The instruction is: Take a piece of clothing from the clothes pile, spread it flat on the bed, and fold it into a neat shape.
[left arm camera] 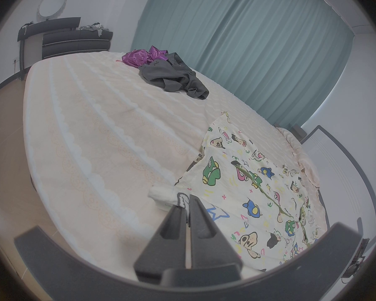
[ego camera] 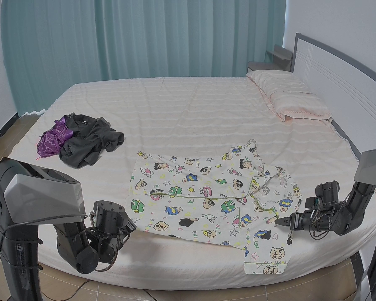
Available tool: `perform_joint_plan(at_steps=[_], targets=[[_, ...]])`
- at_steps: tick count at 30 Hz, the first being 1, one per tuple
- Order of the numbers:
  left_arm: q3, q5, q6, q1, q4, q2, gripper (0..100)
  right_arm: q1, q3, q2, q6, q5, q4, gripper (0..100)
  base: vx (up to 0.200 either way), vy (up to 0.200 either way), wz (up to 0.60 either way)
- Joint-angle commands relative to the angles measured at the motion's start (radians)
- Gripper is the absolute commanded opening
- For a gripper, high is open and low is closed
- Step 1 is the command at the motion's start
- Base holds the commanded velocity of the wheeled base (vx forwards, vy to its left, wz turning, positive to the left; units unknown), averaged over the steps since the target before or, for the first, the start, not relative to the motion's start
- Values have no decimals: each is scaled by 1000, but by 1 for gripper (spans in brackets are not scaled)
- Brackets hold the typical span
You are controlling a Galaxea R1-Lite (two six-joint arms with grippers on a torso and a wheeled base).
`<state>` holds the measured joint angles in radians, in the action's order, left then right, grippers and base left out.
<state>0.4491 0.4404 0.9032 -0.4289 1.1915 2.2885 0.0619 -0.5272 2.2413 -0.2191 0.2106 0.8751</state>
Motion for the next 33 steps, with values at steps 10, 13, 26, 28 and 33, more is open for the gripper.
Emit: perform_joint_plan(at_steps=[10,13,26,28,33], targets=[[-3,0,0,-5,0,6,0,76,41,60,46,-40,74,0,0,0,0],[-3,0,2,-5,0,8,0,96,-5,92,58,-102,74,0,0,0,0],[8,3,0,-5,2,6,0,12,-160,29,-28,-99,65,0,0,0,0],[10,3,-1,-5,2,8,0,10,-177,29,-39,-99,65,0,0,0,0],[17,3,-1,-7,2,25,0,12,-204,60,-39,-96,62,0,0,0,0]])
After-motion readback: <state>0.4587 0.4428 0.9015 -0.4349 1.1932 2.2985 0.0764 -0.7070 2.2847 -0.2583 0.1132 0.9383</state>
